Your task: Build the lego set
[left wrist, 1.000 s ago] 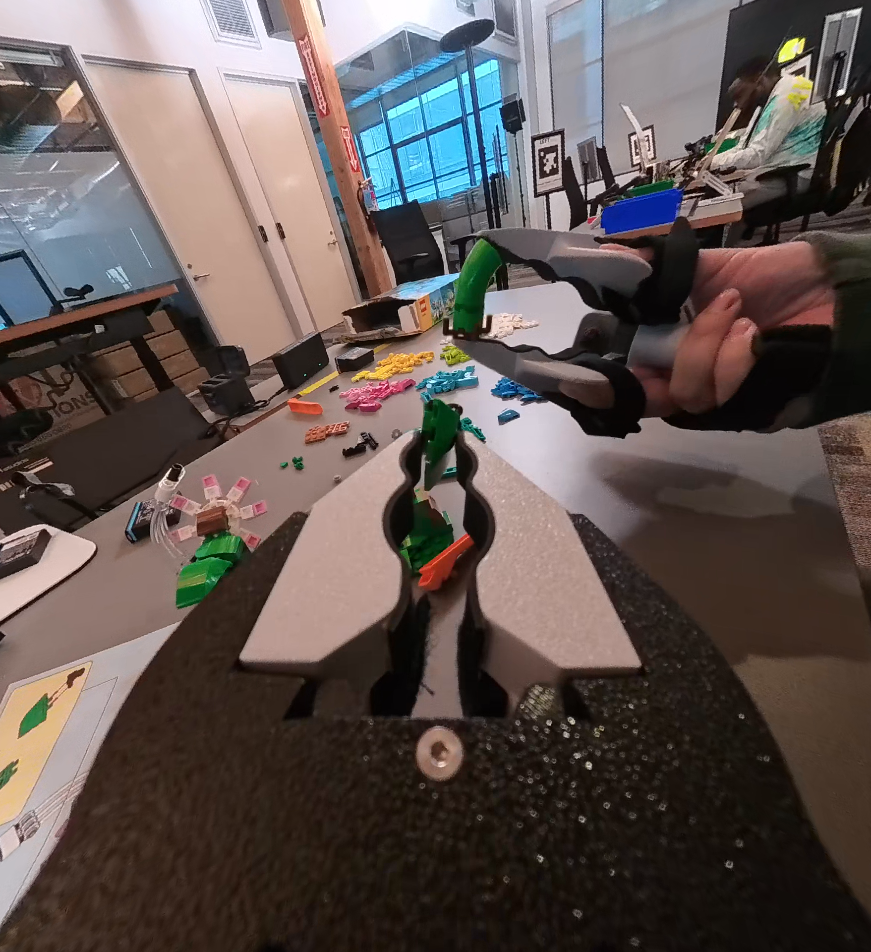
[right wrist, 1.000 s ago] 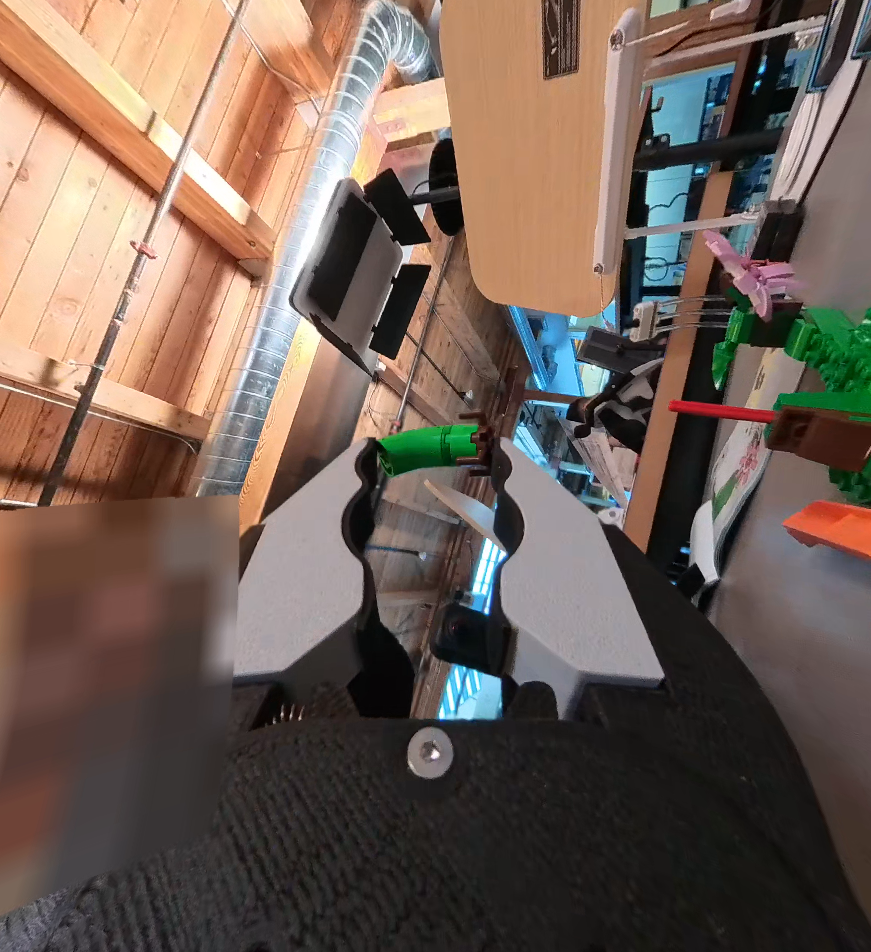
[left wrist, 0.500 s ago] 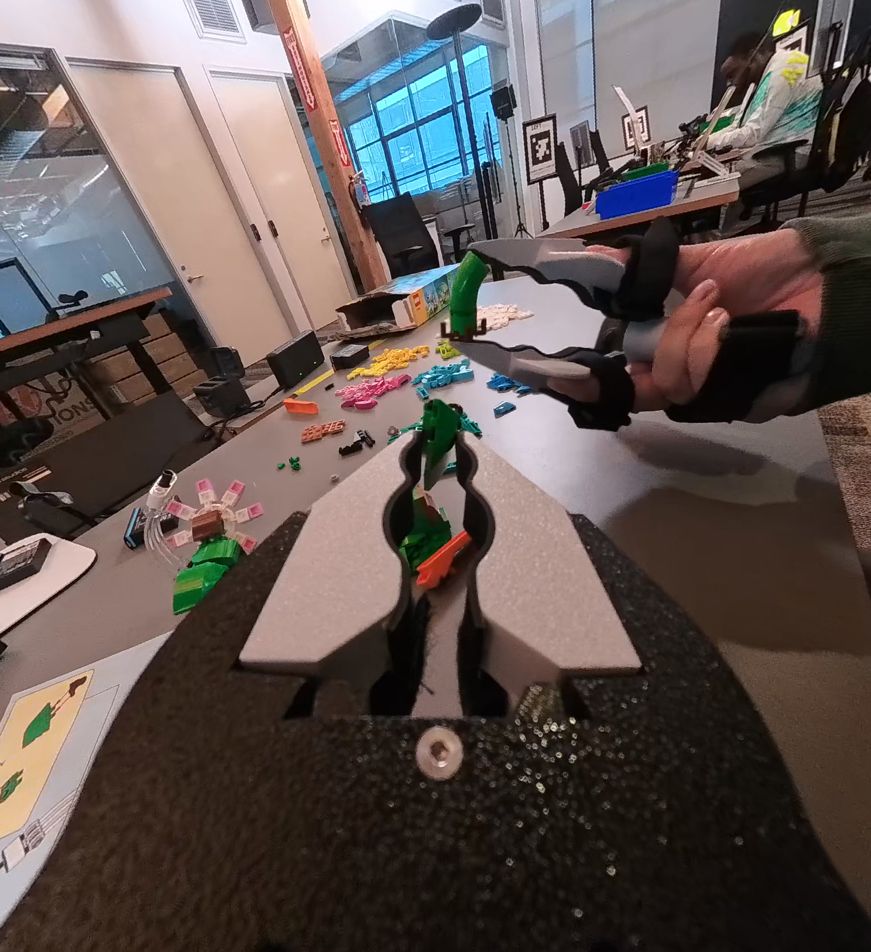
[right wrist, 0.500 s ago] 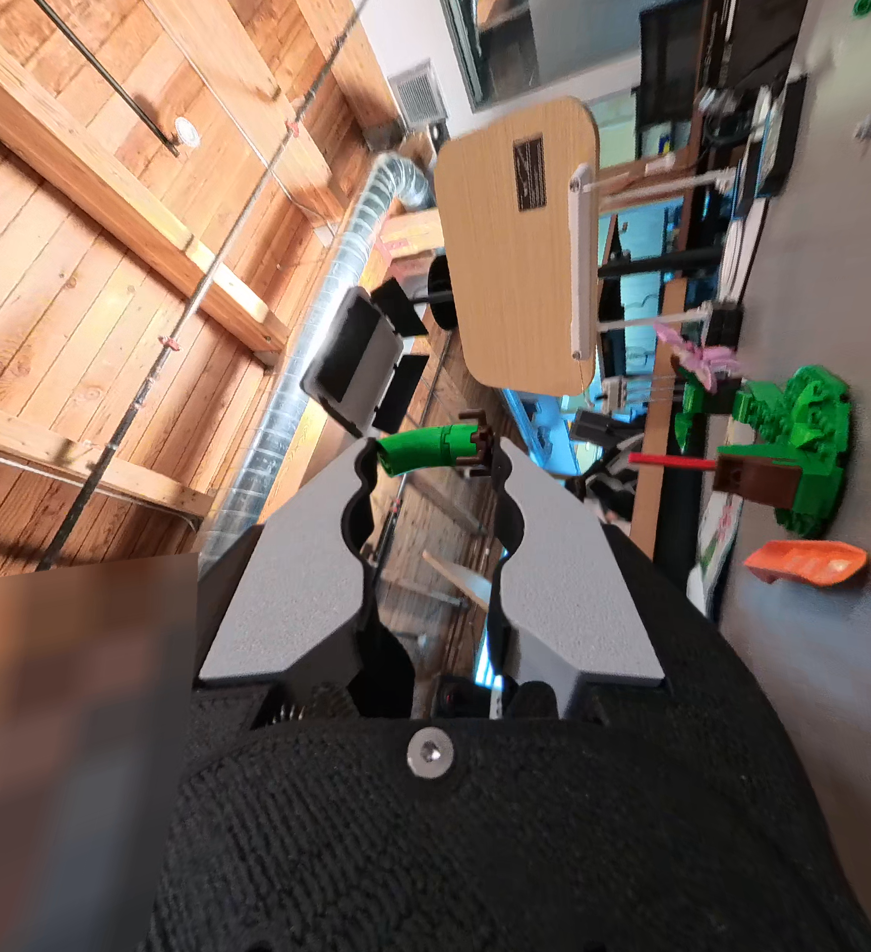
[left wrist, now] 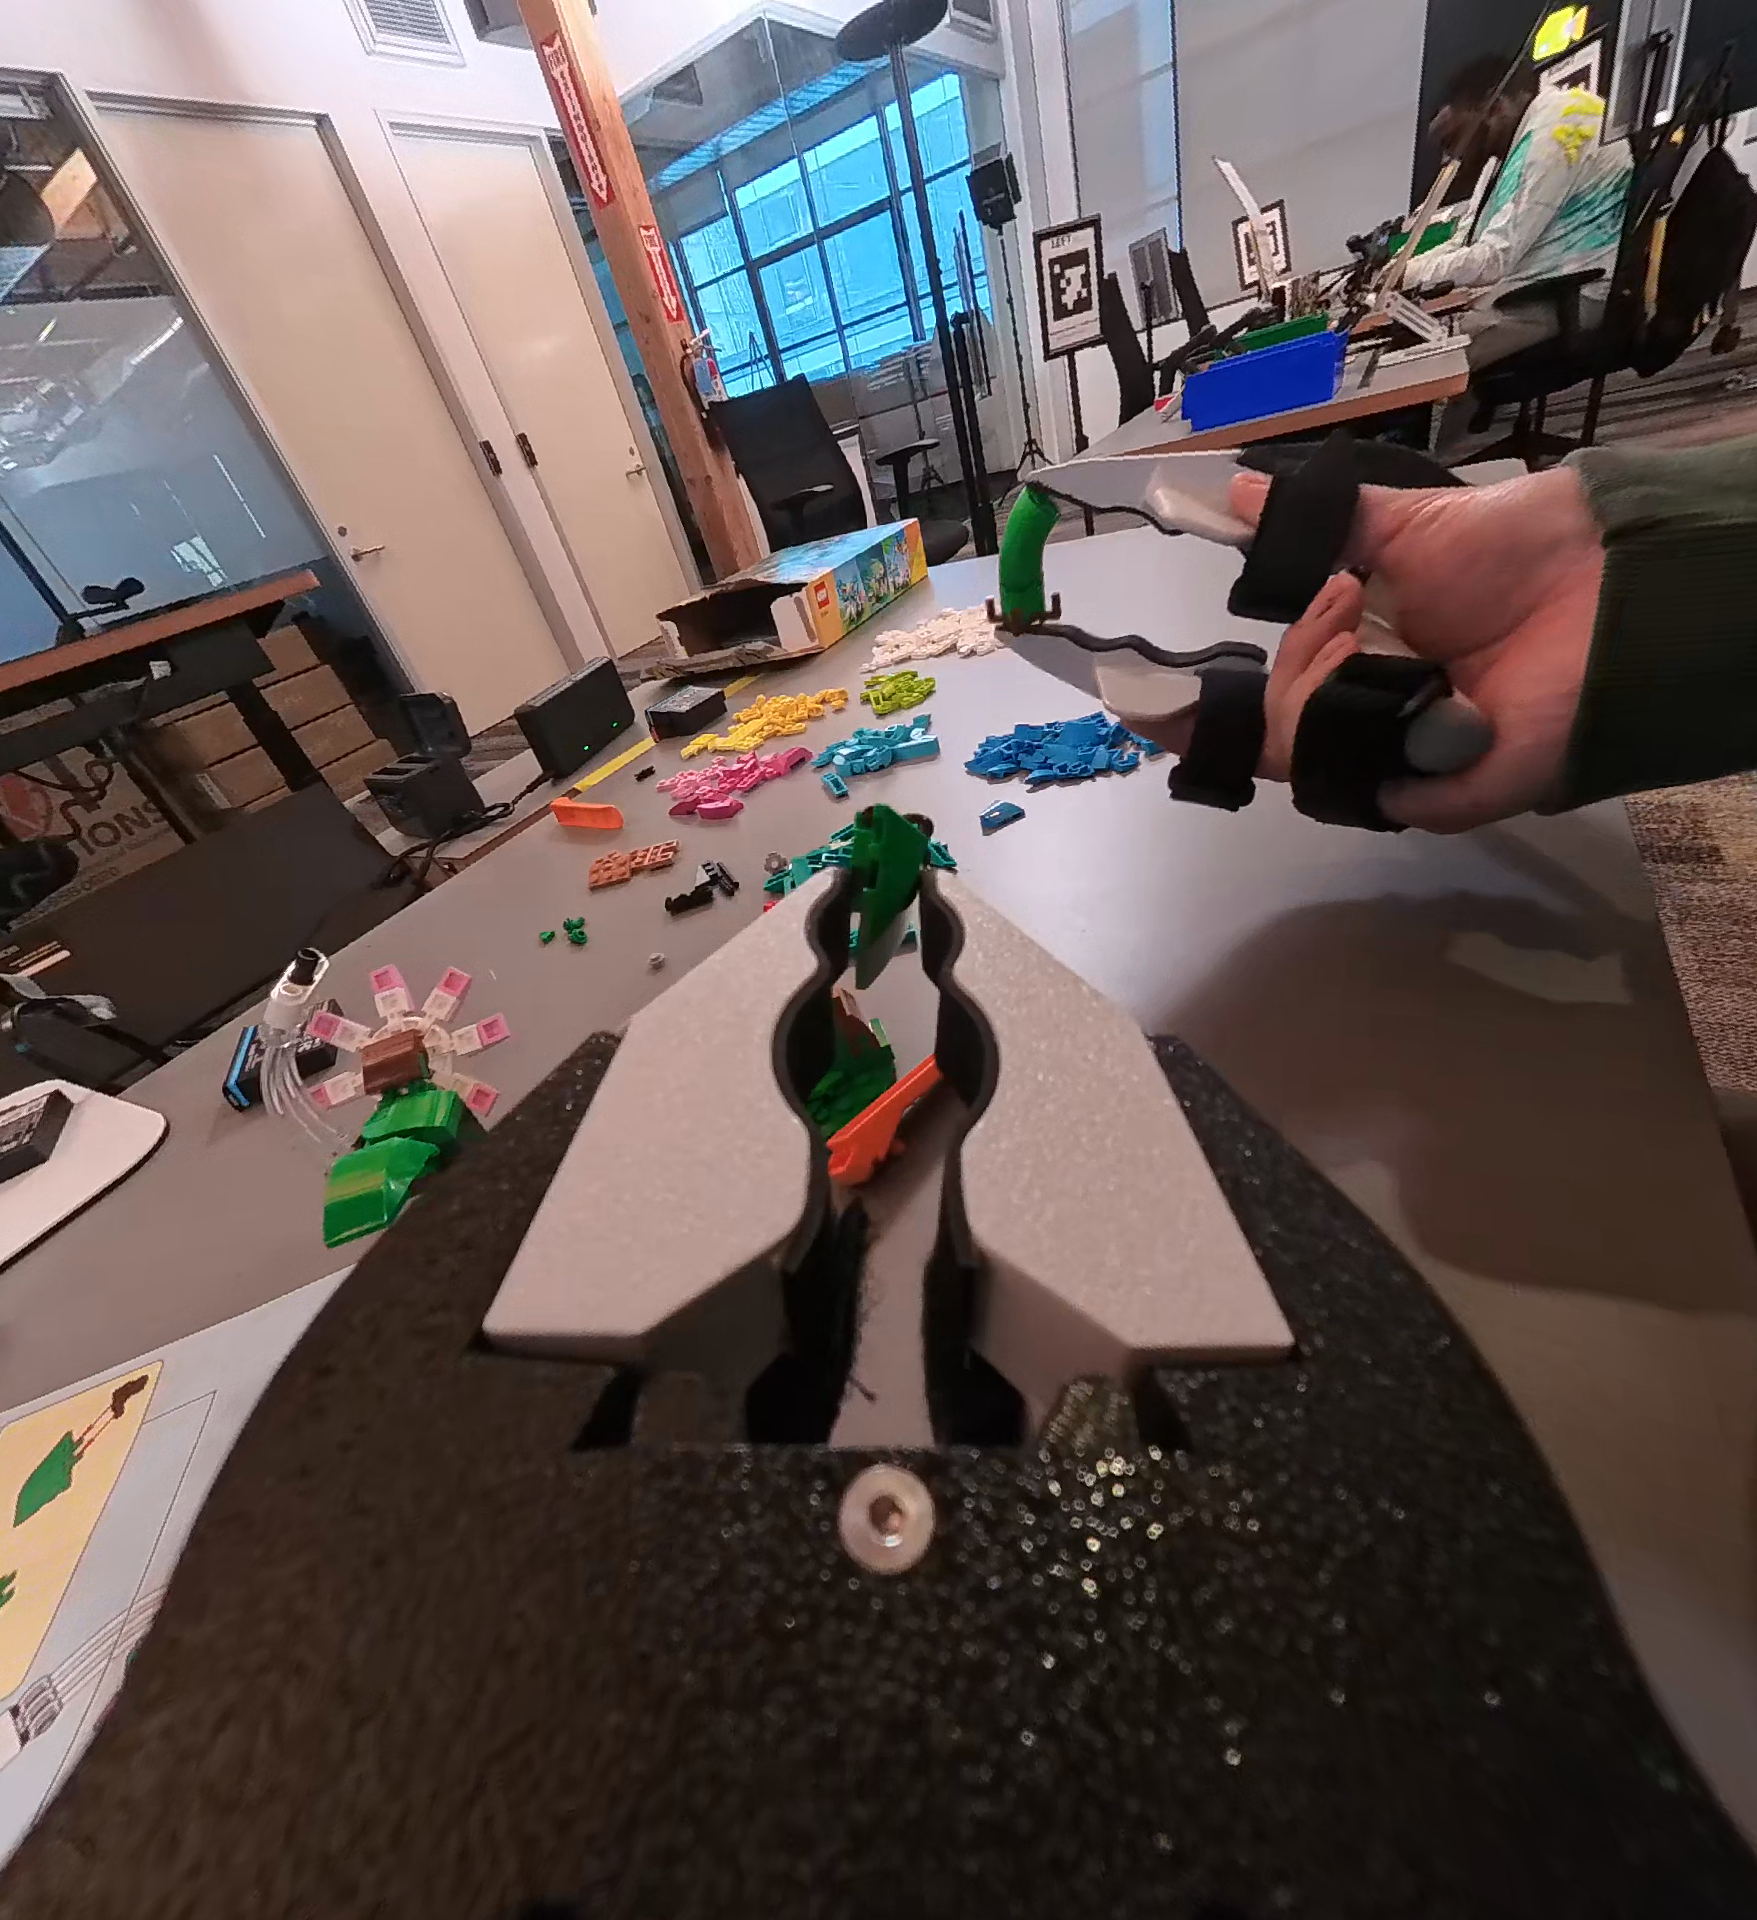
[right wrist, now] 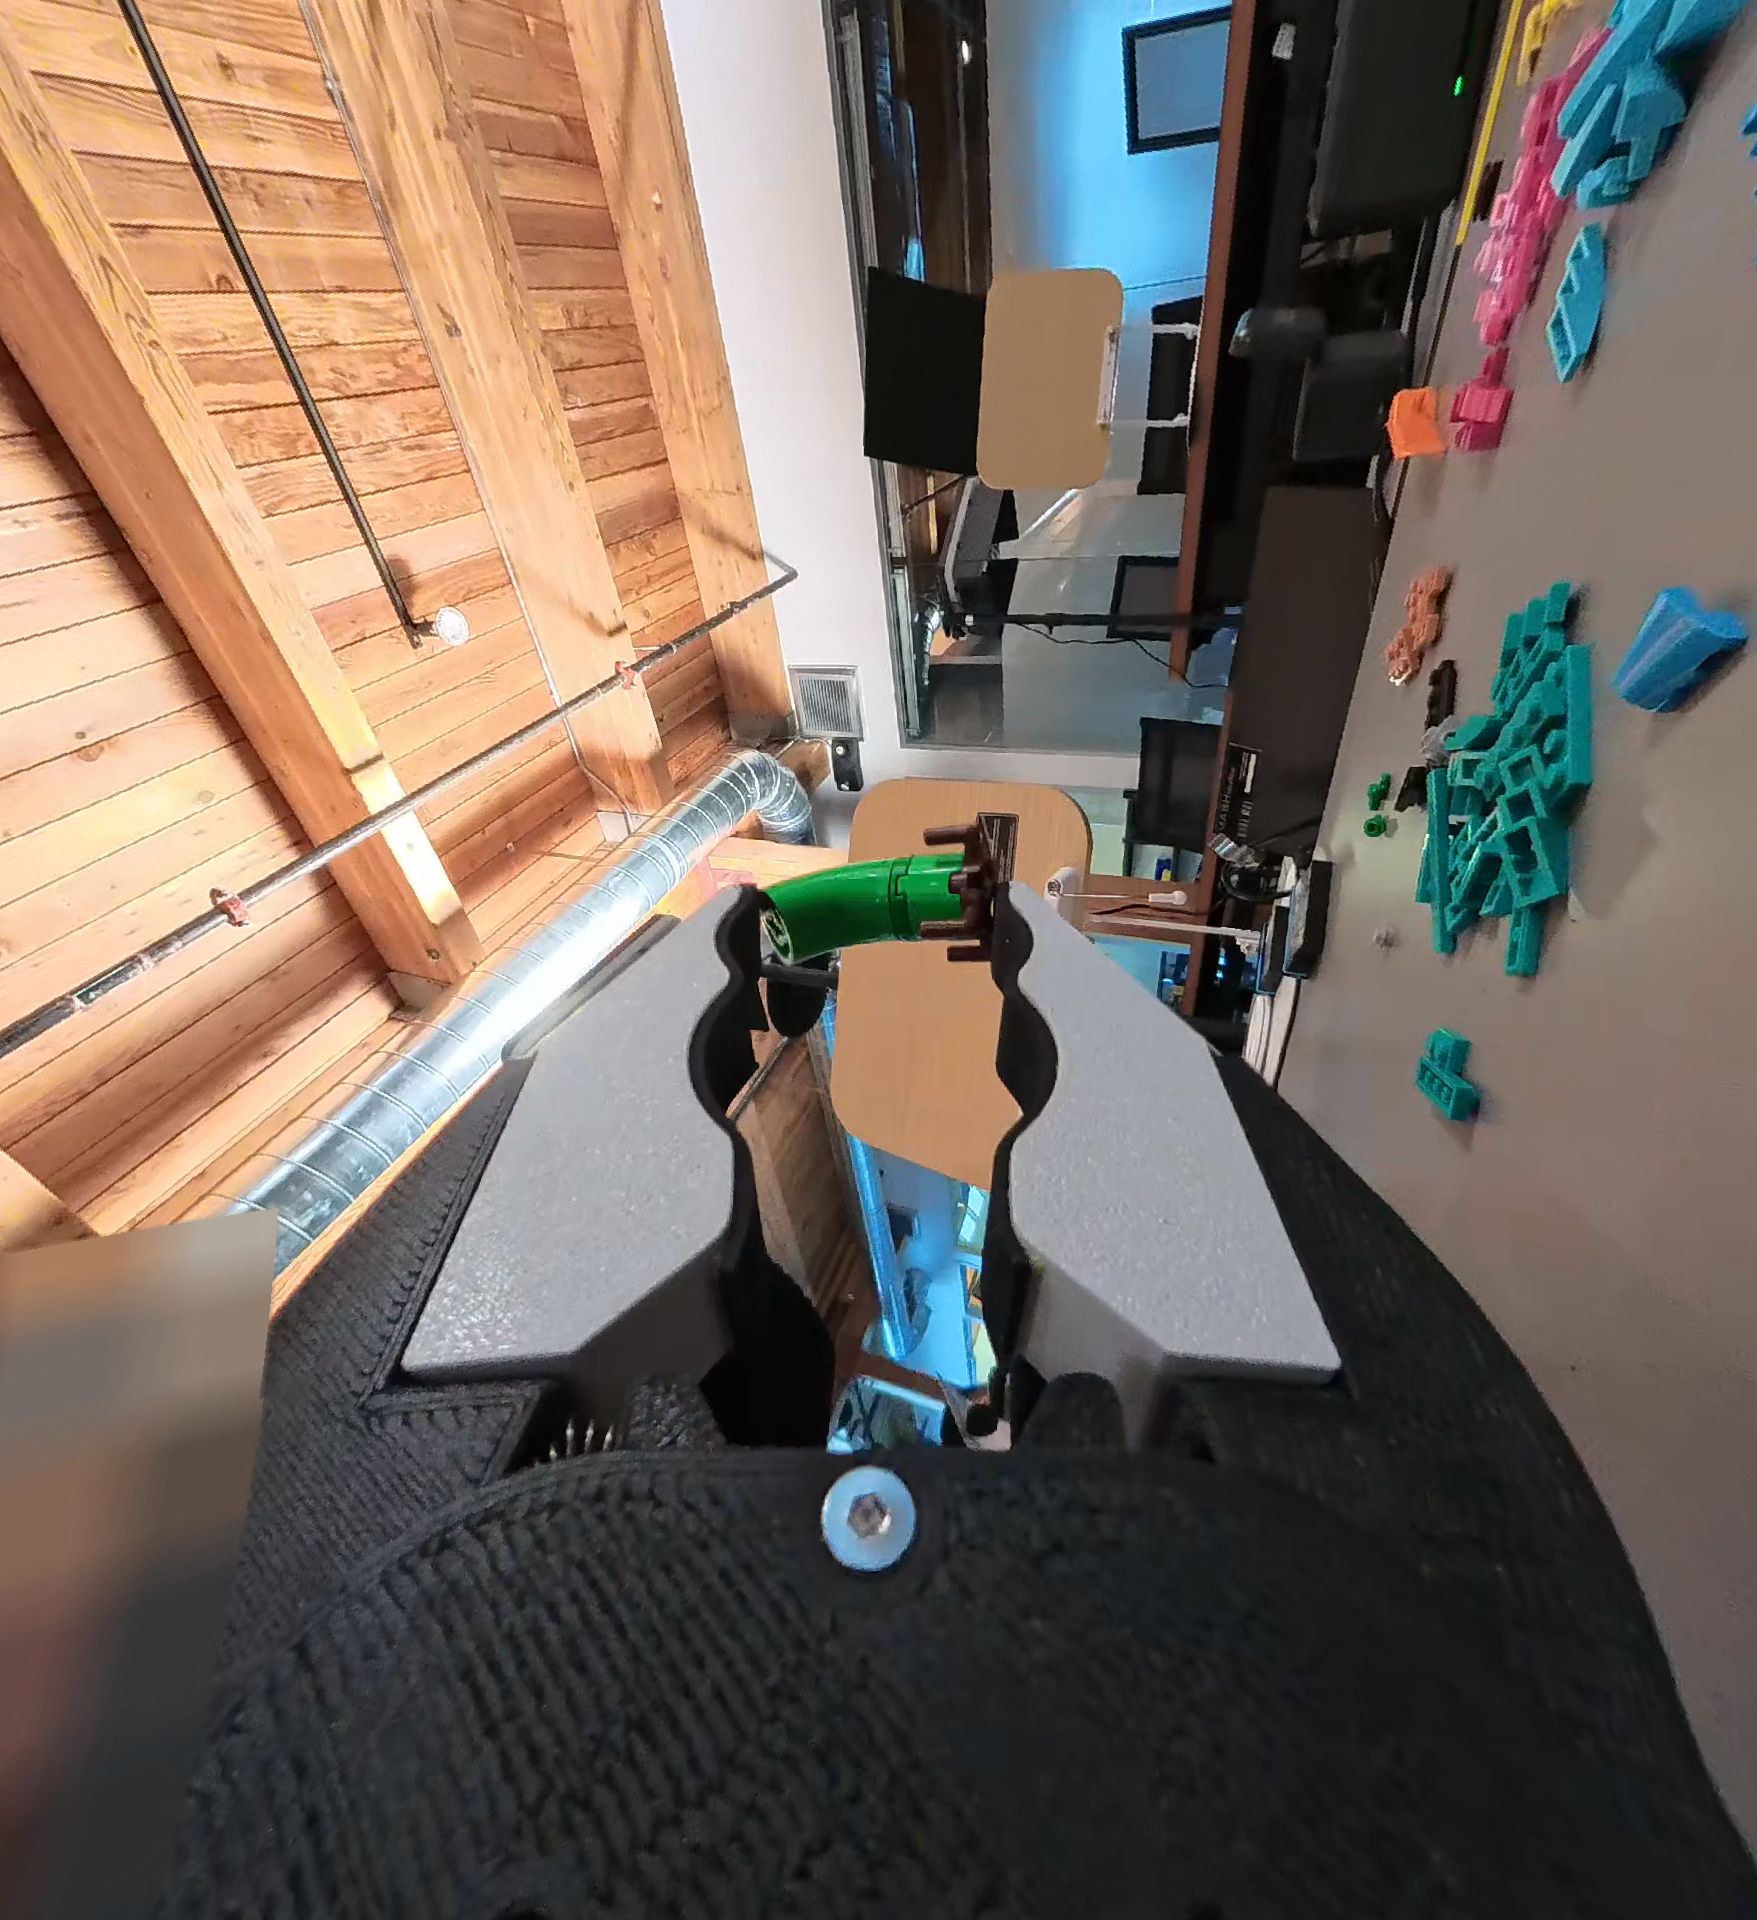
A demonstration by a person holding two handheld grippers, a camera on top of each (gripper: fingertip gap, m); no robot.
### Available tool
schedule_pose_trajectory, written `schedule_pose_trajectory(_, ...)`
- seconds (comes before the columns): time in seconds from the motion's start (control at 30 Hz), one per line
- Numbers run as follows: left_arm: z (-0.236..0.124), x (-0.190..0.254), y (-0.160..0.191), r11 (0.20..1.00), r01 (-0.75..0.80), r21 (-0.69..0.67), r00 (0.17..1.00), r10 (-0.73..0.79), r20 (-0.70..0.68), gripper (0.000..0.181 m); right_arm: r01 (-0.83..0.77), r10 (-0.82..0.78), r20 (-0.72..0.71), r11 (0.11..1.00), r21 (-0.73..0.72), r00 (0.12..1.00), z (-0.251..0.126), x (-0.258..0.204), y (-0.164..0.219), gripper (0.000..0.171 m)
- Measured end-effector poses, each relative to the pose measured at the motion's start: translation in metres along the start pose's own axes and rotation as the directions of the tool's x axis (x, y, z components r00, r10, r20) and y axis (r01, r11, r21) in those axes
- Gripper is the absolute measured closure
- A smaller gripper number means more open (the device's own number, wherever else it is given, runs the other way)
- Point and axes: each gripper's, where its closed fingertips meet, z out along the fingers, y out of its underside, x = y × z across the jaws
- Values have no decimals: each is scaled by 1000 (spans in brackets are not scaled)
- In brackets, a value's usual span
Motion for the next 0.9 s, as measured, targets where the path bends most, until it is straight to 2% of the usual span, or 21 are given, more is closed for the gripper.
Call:
schedule_pose_trajectory(0.47,1,1,1,1000,5,-3,1000,-5,-7,171,117,-117,8,993,-8,993,1,-8,0,128)
schedule_pose_trajectory(0.9,1,1,1,1000,4,-5,1000,-4,-9,171,136,-135,15,991,-21,991,2,-10,4,128)
